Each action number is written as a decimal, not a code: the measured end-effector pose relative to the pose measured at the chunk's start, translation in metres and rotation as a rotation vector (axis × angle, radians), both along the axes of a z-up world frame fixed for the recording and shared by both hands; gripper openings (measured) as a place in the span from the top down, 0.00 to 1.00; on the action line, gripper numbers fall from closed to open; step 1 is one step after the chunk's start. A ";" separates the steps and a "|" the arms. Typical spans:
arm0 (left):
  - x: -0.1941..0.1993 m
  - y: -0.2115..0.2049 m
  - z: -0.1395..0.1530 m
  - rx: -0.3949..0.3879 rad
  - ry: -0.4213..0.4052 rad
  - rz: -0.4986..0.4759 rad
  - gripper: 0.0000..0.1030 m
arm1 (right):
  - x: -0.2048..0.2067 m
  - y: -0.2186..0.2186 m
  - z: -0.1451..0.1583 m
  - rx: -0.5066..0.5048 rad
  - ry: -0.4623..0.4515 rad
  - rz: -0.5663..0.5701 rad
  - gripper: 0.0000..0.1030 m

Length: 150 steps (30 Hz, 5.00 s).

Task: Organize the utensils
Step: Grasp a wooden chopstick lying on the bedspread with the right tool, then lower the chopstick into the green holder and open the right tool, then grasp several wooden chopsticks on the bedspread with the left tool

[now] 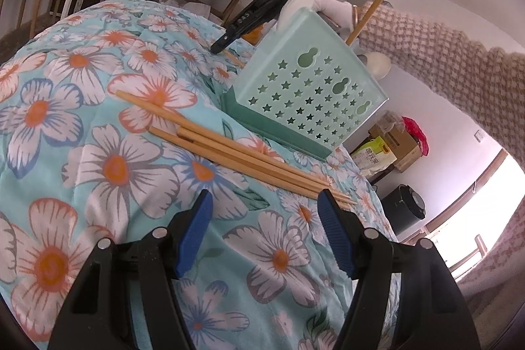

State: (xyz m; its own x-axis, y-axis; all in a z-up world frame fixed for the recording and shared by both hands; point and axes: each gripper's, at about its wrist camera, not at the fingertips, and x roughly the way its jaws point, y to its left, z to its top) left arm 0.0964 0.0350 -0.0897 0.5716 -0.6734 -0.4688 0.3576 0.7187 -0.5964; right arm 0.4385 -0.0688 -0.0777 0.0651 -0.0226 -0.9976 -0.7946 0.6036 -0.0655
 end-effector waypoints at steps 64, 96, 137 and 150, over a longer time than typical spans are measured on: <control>0.000 -0.002 0.000 0.077 -0.003 0.074 0.38 | -0.215 -0.159 0.264 0.882 -0.890 -0.530 0.95; 0.001 -0.007 0.000 0.114 0.022 0.079 0.38 | -0.356 -0.207 0.087 0.864 -0.596 -0.817 0.43; 0.015 0.043 -0.025 -0.419 0.447 0.345 0.93 | -0.383 -0.201 -0.013 0.880 -0.369 -0.879 0.40; 0.012 0.039 -0.034 -0.511 0.560 0.333 0.72 | -0.385 -0.201 -0.013 0.888 -0.363 -0.897 0.40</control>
State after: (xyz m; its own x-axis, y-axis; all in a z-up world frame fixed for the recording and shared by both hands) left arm 0.1082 0.0745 -0.1234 0.5515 -0.7174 -0.4257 -0.2733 0.3269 -0.9047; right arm 0.0537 -0.2699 -0.0910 0.6372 0.4531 -0.6235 -0.1188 0.8570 0.5014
